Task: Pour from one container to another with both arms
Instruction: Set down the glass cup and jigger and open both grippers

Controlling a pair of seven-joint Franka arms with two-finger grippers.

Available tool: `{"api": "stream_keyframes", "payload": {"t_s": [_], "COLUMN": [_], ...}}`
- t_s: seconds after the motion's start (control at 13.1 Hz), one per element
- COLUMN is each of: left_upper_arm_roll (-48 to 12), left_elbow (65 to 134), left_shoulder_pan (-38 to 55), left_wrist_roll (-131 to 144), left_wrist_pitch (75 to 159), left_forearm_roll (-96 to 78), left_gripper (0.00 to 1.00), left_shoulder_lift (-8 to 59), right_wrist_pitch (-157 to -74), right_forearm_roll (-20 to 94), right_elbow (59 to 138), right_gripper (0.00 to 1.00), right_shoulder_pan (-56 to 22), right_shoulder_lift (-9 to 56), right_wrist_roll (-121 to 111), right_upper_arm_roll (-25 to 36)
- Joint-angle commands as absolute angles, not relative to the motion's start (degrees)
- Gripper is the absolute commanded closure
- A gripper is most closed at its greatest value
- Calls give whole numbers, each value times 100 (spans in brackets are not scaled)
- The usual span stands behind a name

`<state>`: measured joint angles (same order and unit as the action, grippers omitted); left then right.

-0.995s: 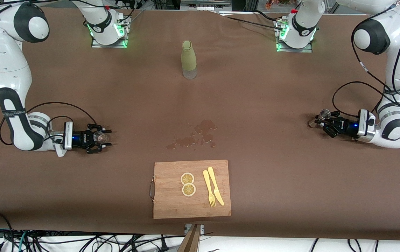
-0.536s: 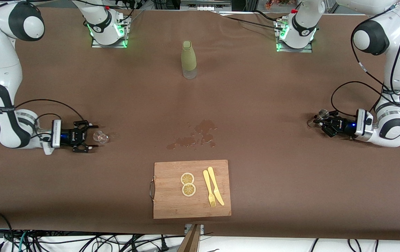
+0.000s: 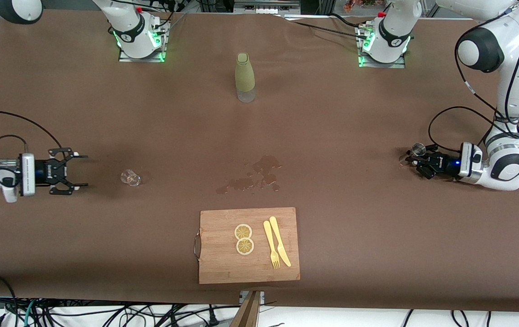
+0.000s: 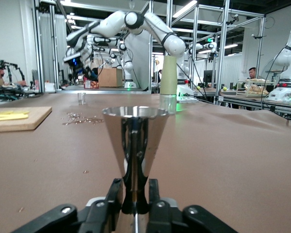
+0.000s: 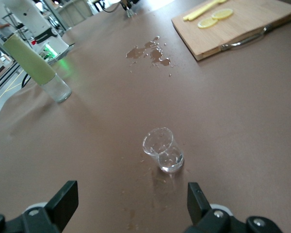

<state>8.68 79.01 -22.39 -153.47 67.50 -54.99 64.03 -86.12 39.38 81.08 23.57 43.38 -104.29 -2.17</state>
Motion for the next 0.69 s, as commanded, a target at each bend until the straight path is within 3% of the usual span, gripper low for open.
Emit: {"api": "stream_keyframes", "payload": {"t_s": [0.0,0.23,0.61], "left_upper_arm_roll": [905,1028,1178], "left_elbow": [7499,7146,6979], "left_shoulder_pan": [-2180,-2092,-1715], "left_wrist_roll": [-14420,-12233,-8296], "left_wrist_pitch": [6916,6917,7066], "left_forearm_roll": [-5282,-5029,-3993], "left_gripper": [0,0,0], "left_shoulder_lift": [6293,6005,4854], "right_wrist_pitch": [-8333,-8332,-8437], "right_forearm_roll": [3517,2841,1593], "right_elbow": [8235,8235,8506], "right_gripper": [0,0,0], "right_shoulder_pan": [2320,2084,1259], "right_shoulder_lift": [3799,3201,1804], "right_wrist_roll": [-8954,-7721,-4603], "right_upper_arm_roll": [-220,-229,-194]}}
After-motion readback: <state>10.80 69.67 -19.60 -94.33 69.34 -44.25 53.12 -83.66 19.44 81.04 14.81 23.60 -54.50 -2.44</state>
